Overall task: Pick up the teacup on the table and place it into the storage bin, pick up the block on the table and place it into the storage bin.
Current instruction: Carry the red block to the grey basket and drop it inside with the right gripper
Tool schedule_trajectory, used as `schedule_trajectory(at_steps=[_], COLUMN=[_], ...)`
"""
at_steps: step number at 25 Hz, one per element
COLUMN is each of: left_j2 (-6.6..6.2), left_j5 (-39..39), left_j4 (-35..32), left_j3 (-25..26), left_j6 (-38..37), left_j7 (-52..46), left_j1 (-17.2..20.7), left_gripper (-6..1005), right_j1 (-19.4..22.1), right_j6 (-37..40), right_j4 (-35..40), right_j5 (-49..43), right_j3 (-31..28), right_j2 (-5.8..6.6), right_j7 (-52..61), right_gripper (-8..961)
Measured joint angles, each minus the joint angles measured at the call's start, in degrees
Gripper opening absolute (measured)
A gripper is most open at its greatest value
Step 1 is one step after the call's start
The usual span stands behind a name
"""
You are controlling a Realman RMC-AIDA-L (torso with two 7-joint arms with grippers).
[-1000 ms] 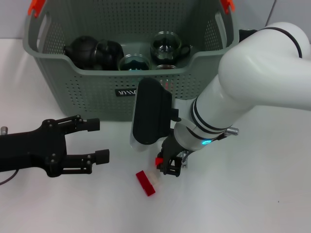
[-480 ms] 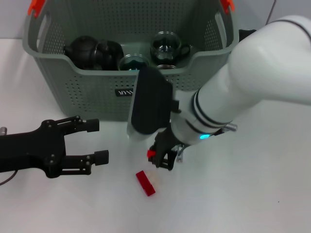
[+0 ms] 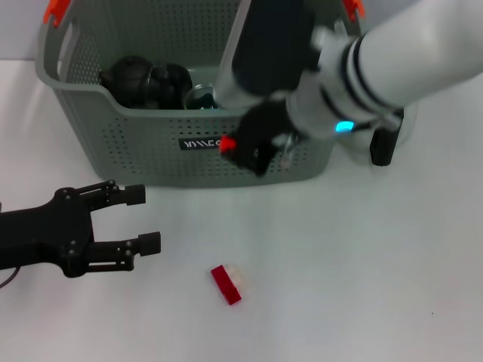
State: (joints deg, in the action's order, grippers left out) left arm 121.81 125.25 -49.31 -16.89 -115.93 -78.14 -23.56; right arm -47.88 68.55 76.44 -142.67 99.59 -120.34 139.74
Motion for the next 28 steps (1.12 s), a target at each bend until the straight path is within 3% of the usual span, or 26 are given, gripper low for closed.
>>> schedule_trajectory(at_steps=[6, 13, 19, 25, 28], left_j2=[0.0, 0.0, 0.0, 0.0, 0.0], left_j5=[-0.1, 0.0, 0.2, 0.2, 0.1], left_j4=[0.0, 0.2, 0.2, 0.2, 0.2], left_j3=[0.0, 0.0, 0.0, 0.0, 0.0], left_j6=[0.0, 0.4, 0.4, 0.5, 0.5], left_j7=[0.2, 0.2, 0.3, 0.1, 0.0], left_j1=[0.0, -0.1, -0.2, -0.4, -0.3], left_gripper=[887, 887, 886, 886, 886], right_j1=[-2.5, -7.4, -10.6, -9.8, -8.8], right_j6=[2.8, 1.0, -0.5, -1.8, -1.6], right_j4=[6.1, -0.8, -8.9, -8.3, -6.6], right_j5=[-1.9, -2.3, -3.6, -4.8, -4.6], right_j3=[-9.5, -18.9, -20.8, -20.3, -20.4], right_j2=[0.03, 0.06, 0.16, 0.17, 0.14], right_j7=[-0.2, -2.9, -4.3, -4.4, -4.4], right_gripper=[246, 291, 329, 367, 435])
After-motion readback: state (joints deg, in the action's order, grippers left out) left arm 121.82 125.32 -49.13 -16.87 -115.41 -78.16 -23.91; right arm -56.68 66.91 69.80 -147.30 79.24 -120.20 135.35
